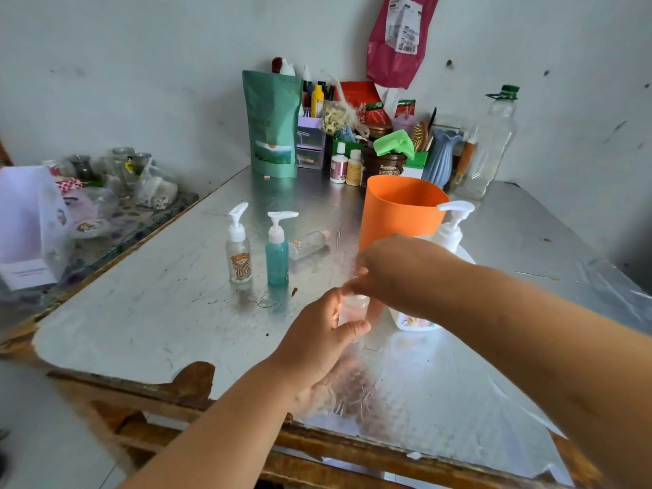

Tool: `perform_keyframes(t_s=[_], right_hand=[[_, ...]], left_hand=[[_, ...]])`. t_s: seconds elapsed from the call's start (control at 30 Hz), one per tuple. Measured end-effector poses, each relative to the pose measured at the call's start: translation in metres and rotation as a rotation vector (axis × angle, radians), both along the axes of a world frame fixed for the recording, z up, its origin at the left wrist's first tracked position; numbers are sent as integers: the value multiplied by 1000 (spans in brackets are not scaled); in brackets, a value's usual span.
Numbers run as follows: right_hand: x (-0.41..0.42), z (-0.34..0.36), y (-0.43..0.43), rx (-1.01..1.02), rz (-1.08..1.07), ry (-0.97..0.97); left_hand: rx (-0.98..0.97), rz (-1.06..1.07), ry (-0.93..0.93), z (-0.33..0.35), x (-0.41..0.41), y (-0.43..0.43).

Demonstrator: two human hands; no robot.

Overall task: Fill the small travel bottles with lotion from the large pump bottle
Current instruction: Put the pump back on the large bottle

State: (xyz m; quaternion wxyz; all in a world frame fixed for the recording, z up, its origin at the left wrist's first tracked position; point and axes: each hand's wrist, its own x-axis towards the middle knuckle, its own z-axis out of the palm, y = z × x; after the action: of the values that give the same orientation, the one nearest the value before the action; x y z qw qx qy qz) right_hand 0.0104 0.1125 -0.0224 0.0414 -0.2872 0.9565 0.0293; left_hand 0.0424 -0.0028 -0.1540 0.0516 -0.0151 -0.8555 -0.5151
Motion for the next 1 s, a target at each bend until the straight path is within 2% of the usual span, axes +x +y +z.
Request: perform_keyframes(t_s=[0.1, 0.27, 0.37, 0.5, 0.63, 0.77, 0.87, 1.0], right_hand=[[5, -2, 3, 34, 97, -11], [1, -5, -1, 68, -21, 14], [1, -7, 1, 68, 33, 31], [-2, -7, -2, 35, -51, 24], [-1, -6, -3, 6, 0, 14], [-4, -4, -5, 9, -75, 23], [-3, -4, -4, -3, -8, -8], [-4, -6, -3, 2, -50, 32]], left_hand=[[-29, 18, -10, 0, 0, 1], [-39, 9, 0, -3, -1, 1], [-30, 27, -9, -4, -2, 0], [-47, 30, 6, -4, -3, 1], [-50, 40, 6, -3, -3, 1], [-53, 36, 12, -4, -3, 0], [-57, 37, 7, -4, -3, 0], [-54, 28, 20, -4, -2, 0]])
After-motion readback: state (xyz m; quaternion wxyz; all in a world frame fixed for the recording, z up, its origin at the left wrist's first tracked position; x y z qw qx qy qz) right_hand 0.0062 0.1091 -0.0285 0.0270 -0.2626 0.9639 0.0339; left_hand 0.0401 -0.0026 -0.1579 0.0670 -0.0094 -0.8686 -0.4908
